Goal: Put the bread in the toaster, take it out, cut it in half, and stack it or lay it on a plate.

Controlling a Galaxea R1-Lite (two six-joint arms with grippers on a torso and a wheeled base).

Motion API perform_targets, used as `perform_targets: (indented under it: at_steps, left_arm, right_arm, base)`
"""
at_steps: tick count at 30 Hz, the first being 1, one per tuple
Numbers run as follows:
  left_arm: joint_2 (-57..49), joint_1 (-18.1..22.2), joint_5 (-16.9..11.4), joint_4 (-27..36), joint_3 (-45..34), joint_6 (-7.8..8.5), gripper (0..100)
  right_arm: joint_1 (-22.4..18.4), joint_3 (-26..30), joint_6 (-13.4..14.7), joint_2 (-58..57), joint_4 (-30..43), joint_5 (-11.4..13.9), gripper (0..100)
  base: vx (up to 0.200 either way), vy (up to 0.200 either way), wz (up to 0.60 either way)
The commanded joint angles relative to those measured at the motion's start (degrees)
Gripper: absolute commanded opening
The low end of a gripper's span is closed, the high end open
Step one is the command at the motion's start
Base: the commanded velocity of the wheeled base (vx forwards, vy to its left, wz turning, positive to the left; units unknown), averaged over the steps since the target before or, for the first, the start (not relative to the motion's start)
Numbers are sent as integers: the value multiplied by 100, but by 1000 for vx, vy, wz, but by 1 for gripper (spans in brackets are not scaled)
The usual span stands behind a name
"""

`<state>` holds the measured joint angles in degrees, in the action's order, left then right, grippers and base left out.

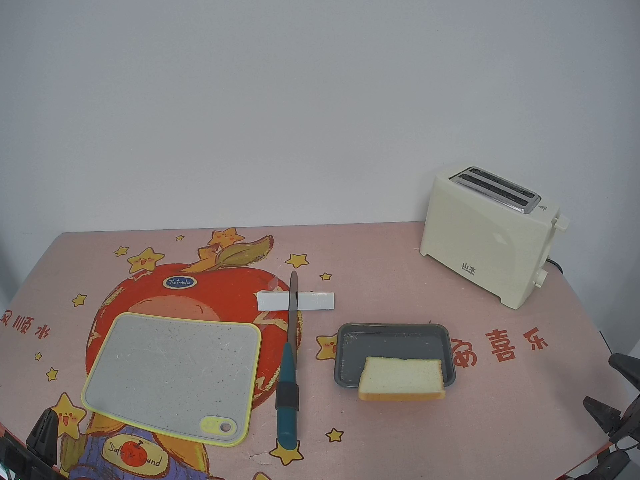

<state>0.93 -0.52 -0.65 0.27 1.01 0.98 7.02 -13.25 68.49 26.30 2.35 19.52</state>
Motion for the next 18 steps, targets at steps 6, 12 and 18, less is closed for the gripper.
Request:
perform_targets:
  at_steps: [6, 12, 18]
  left_arm:
    - [4, 0, 3, 0, -92, -1, 0]
    - [4, 0, 3, 0, -92, -1, 0]
    - [4, 0, 3, 0, -92, -1, 0]
  right_arm:
    - [36, -248, 270, 1387, -42, 641, 100]
    - [89, -345, 262, 2099, -77, 1116, 100]
    - [555, -450, 262, 2538, -95, 1195, 100]
  base:
    - [0, 0, 0]
    - [0, 0, 0]
    - [0, 0, 0]
